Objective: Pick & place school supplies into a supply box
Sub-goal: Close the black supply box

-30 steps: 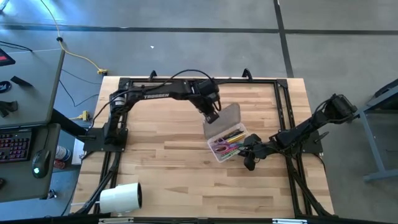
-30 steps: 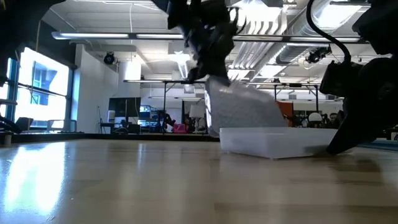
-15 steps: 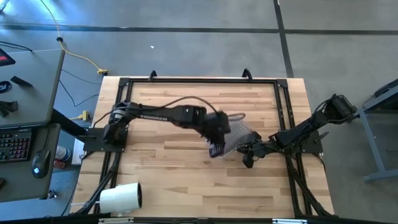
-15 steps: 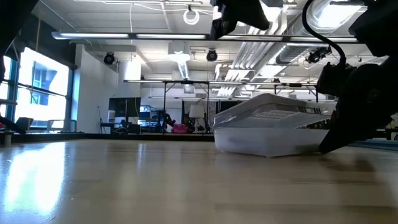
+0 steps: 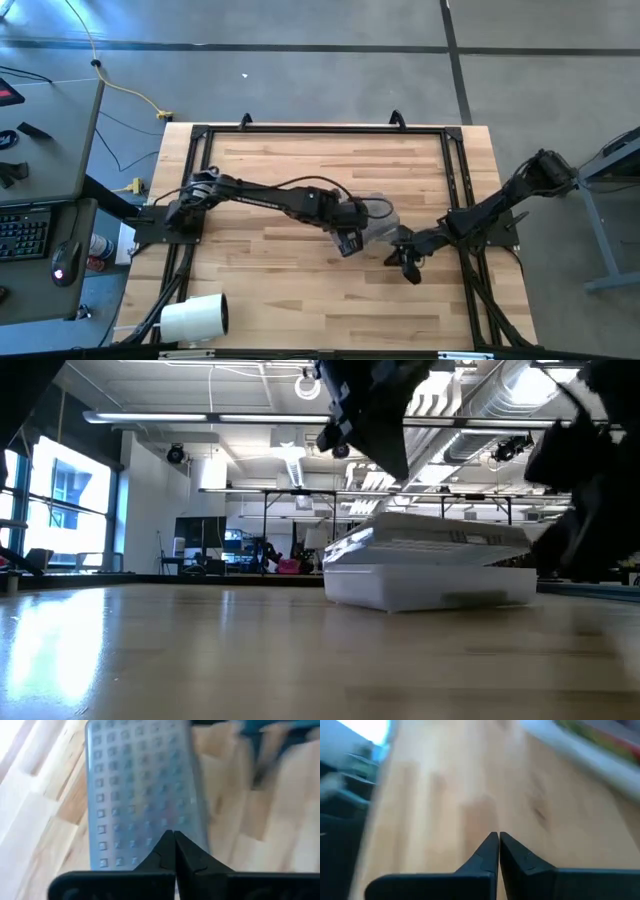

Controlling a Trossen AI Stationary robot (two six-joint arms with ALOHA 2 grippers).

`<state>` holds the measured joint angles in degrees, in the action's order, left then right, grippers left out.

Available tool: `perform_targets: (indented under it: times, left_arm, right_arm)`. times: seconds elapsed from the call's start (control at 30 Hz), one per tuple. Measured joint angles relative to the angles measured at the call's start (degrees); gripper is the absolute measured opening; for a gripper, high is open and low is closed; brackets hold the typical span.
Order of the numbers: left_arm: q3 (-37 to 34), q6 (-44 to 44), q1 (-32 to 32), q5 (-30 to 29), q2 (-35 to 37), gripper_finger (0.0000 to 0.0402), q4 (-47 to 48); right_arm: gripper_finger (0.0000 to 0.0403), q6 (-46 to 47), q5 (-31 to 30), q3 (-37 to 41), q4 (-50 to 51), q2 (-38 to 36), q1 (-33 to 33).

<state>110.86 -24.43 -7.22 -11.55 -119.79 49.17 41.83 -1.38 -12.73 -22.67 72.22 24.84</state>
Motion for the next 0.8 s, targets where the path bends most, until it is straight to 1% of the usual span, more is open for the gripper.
perform_targets:
  times: [0.07,0.13,0.2,0.27,0.33,0.4,0.47,0.5,0.53,0.57,0.6,0.63,0.7,0.73,0.8]
  left_arm:
    - [-0.41,-1.39,0.02,-0.95,-1.33,0.0015,-0.01]
    - [-0.89,-1.78,0.03,-1.01,-2.81,0.0012,-0.01]
    - [-0.94,-2.68,-0.05,-0.72,-4.64,0.0015,-0.29]
    - [-0.97,-4.23,-0.07,-0.09,-6.08,0.0030,0.79]
    - [-0.84,-5.75,-0.07,0.33,-7.63,0.0045,0.39]
    - [-0.58,-6.41,-0.07,0.80,-8.85,0.0050,-0.12]
    - [-0.55,-7.24,-0.38,1.80,-9.93,0.0045,-0.35]
    - [-0.54,-7.38,-0.38,2.10,-10.32,0.0039,-0.45]
    - [-0.54,-7.39,-0.38,2.30,-10.73,0.0031,-0.46]
    - [-0.54,-7.41,-0.54,2.36,-10.93,0.0024,-0.43]
    - [-0.54,-7.41,-0.68,2.06,-10.99,0.0017,-0.39]
    - [-0.56,-7.40,-0.72,1.74,-11.03,0.0013,-0.39]
    - [-0.56,-7.39,-0.72,1.68,-11.08,0.0013,-0.25]
    - [-0.56,-7.35,-0.70,1.52,-11.08,0.0013,0.00]
    - [-0.56,-7.34,-0.72,-0.09,-10.50,0.0025,1.46]
  right_arm:
    - [0.0000,-4.67,0.18,-0.03,-3.21,-2.37,1.04]
    - [0.0000,-10.32,-0.61,-0.08,-5.32,-4.66,1.87]
    - [0.0000,-15.02,-3.11,-0.07,-6.46,-7.34,2.66]
    - [0.0000,-18.74,-7.18,-0.10,-6.32,-9.86,3.21]
    - [0.0000,-22.26,-13.68,-0.09,-5.38,-11.61,3.61]
    - [0.0000,-24.31,-23.93,-0.09,-5.29,-12.43,3.81]
    - [0.0000,-24.75,-35.19,-0.09,-4.34,-12.21,3.60]
    - [0.0000,-24.43,-39.87,-0.09,-2.93,-11.86,3.32]
    - [0.0000,-23.38,-42.90,-0.09,-1.36,-11.37,2.88]
    - [0.0000,-21.86,-43.76,-0.09,0.54,-10.87,2.30]
    - [0.0000,-20.12,-42.71,-0.07,2.46,-10.30,1.64]
    - [0.0000,-18.34,-40.30,-0.07,4.06,-9.58,0.94]
    - [0.0000,-15.06,-35.25,-0.07,6.60,-8.03,-0.40]
    - [0.0000,-13.70,-33.65,-0.07,7.54,-7.27,-0.95]
    - [0.0000,-11.69,-33.12,-0.21,7.25,-5.65,-1.96]
